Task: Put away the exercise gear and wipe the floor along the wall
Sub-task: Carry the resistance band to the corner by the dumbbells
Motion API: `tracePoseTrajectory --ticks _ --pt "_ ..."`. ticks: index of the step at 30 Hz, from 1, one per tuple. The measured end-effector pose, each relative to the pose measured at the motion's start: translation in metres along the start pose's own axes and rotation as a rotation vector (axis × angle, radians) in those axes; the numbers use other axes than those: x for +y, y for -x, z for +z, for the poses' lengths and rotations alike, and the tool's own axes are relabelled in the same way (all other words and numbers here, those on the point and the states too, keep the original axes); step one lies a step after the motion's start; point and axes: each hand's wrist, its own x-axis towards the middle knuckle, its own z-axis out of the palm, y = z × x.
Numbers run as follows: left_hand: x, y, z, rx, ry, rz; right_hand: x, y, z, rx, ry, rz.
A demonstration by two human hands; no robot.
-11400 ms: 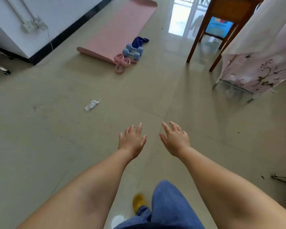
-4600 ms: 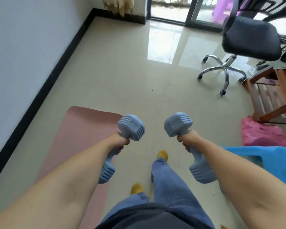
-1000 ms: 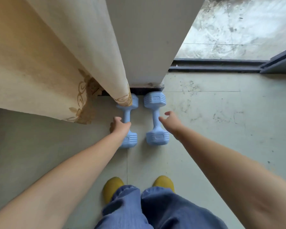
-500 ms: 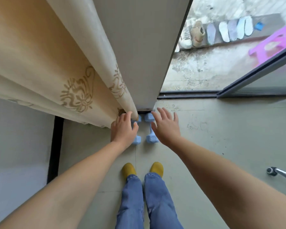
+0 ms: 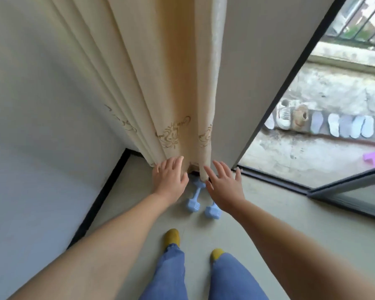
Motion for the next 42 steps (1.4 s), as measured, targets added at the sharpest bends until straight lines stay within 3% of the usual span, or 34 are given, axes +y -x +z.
tracePoseTrajectory --ticks 4,9,15,21,26,36,42 --pt "-0.001 0.03 -0.008 0.082 0.006 -0.267 -0.002 -0.011 -0.018 -0.009 0.075 -0.186" --pt "0.015 0.128 0.0 0.14 0.046 -0.566 -0.014 -0.001 -0.029 -0.026 0.235 -0.509" --pt "0.025 0.262 0.008 0.324 0.082 -0.974 -0.095 0.055 -0.007 -0.052 0.39 -0.951" --pt "0.073 0.407 0.028 0.45 0.086 -1.429 -0.164 0.171 0.031 -0.109 0.514 -1.422" --pt "0.151 0.528 0.059 0.496 0.102 -1.736 -0.178 0.289 0.067 -0.12 0.602 -1.709" --pt "0.336 0.728 0.137 0.561 0.103 -2.082 -0.104 0.539 0.166 -0.214 0.644 -1.997" --pt "0.433 0.84 0.172 0.551 0.168 -2.295 -0.067 0.684 0.209 -0.237 0.718 -2.272"
